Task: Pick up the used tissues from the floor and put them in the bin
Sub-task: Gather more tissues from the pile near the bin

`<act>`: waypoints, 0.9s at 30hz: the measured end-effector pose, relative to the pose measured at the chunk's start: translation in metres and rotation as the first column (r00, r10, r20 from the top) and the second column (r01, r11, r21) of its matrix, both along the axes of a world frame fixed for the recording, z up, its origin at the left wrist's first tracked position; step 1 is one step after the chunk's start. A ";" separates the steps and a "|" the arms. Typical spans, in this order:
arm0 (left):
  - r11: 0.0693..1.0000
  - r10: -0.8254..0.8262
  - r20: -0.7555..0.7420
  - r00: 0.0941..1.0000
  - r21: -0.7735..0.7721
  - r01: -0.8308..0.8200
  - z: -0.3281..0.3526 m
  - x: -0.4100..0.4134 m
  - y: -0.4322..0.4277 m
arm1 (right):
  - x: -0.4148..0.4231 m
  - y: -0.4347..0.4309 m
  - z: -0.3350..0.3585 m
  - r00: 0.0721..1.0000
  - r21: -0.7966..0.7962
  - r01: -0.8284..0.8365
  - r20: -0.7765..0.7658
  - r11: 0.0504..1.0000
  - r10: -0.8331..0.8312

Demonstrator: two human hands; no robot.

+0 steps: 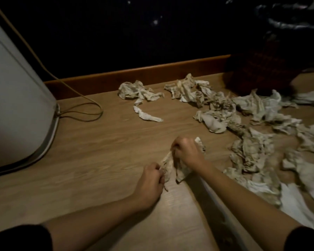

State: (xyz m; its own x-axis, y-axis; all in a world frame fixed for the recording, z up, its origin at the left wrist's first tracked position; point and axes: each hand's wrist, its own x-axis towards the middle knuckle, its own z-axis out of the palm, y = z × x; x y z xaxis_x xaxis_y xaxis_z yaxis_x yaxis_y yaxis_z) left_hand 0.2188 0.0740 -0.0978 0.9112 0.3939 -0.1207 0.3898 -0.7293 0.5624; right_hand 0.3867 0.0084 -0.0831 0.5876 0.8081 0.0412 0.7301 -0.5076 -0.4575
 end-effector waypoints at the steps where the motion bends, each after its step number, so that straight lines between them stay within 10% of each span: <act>1: 1.000 0.016 0.026 1.000 0.007 -0.016 -0.004 0.001 -0.006 | 0.008 -0.012 -0.001 1.000 -0.017 0.028 0.013 0.999 -0.028; 10: 0.958 0.280 0.106 0.954 -0.090 -0.271 0.005 0.042 0.008 | -0.018 -0.074 -0.018 0.994 0.043 0.046 -0.103 0.998 -0.041; 18: 0.960 0.038 0.185 0.982 -0.280 0.016 0.039 0.086 -0.027 | 0.053 -0.151 0.035 0.790 0.091 0.607 -0.184 0.790 -0.585; 27: 0.979 -0.160 -0.015 0.987 0.126 0.160 0.033 0.149 -0.063 | -0.003 -0.227 0.004 0.541 -0.124 0.799 -0.280 0.589 -0.793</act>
State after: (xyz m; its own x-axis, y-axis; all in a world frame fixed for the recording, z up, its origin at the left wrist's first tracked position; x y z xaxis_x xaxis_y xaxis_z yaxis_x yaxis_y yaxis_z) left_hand 0.3678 0.0107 -0.0645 0.9632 0.2554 -0.0835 0.2646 -0.8475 0.4601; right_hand 0.3835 -0.2183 -0.0792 0.9742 0.0031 -0.2258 -0.1312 -0.8060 -0.5773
